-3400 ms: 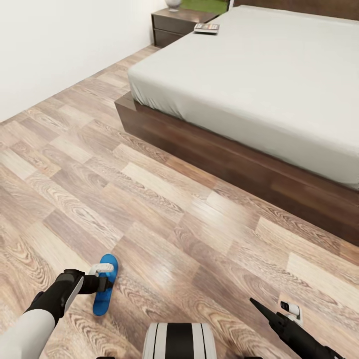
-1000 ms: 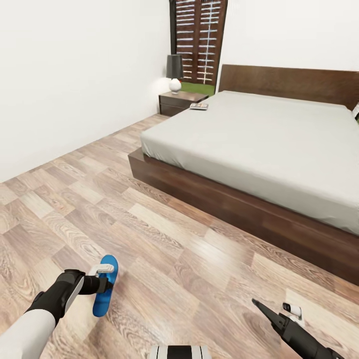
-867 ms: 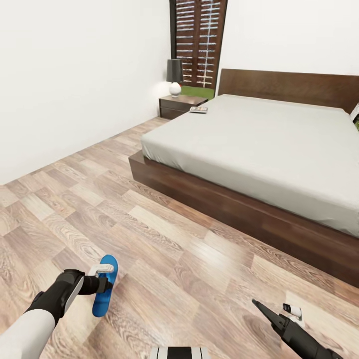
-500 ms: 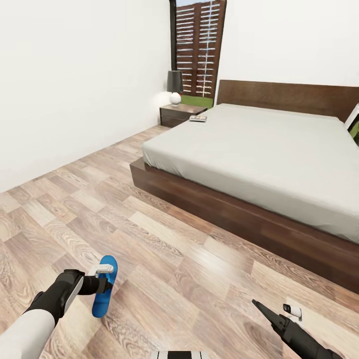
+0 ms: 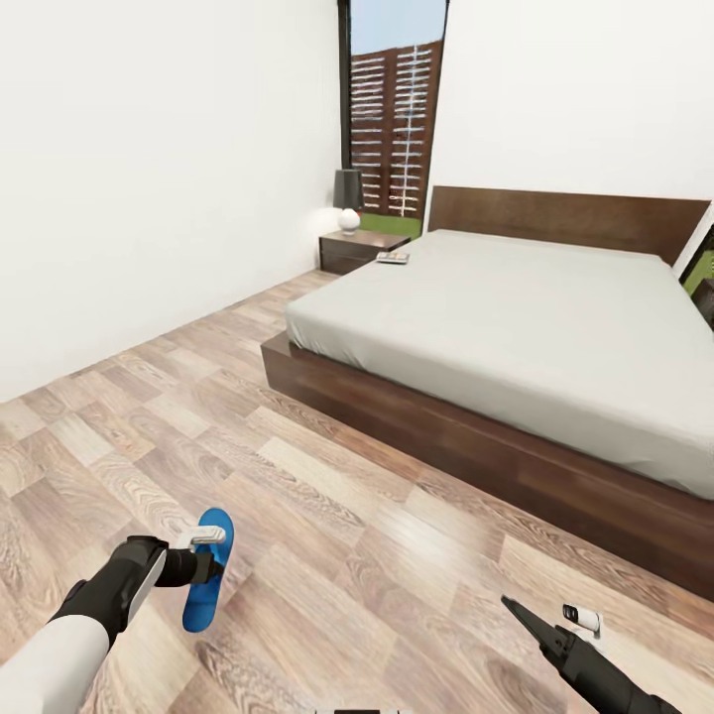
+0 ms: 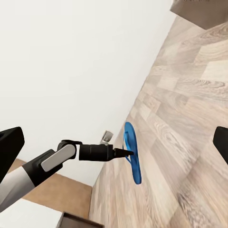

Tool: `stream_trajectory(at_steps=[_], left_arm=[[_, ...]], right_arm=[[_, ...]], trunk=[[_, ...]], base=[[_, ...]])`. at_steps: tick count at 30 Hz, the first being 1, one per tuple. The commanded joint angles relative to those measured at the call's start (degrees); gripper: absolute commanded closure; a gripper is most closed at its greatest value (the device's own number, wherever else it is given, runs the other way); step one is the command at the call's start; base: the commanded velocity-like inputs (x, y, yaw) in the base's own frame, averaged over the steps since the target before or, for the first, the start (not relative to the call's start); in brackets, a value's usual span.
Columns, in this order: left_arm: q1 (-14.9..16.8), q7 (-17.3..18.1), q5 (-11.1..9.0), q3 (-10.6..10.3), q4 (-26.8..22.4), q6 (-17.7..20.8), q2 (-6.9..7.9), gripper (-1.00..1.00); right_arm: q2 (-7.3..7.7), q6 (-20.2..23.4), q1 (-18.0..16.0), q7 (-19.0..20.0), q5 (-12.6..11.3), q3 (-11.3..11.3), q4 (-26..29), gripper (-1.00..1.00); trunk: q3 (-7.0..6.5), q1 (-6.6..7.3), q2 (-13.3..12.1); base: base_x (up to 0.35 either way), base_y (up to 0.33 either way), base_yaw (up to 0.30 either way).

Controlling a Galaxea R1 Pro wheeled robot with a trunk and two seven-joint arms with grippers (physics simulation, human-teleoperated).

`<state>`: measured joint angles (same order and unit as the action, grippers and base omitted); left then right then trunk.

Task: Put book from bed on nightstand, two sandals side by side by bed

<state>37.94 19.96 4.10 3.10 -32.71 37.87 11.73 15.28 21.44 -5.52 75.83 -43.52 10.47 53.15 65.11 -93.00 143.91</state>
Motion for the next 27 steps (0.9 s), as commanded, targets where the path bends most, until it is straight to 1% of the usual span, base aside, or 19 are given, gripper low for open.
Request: stream_trajectory(at_steps=[1,10,15,21,27], left_arm=[[0.0,0.4,0.5,0.3,-0.1,0.3,-0.04,1.0],[-0.1,0.4,0.5,0.3,-0.1,0.3,0.01,1.0],[-0.1,0.4,0.5,0.2,-0.1,0.3,-0.03,1.0],[-0.1,0.4,0.5,0.2,-0.1,0.2,-0.04,1.0],[-0.1,0.4,0.5,0.2,-0.1,0.2,-0.05,1.0]], right_arm=[[0.01,0.6,0.0,0.1,-0.3,0.0,0.0,-1.0],[-0.08,0.5,0.0,0.1,-0.3,0.1,-0.2,-1.0],[-0.22,0.5,0.0,0.4,-0.4,0.1,-2.6,-1.0],[-0.25,0.5,0.0,0.6,-0.3,-0.1,-3.5,-1.0],[-0.25,0.5,0.0,0.3,-0.2,-0.1,-3.7,-1.0]], trunk=[[-0.18,0.04,0.0],[-2.17,0.27,-0.1],[-3.28,0.4,-0.2],[-4.61,0.55,-0.3],[-4.61,0.55,-0.3]], base=[[0.0,0.0,0.0],[0.0,0.0,0.0],[0.0,0.0,0.0],[0.0,0.0,0.0],[0.0,0.0,0.0]])
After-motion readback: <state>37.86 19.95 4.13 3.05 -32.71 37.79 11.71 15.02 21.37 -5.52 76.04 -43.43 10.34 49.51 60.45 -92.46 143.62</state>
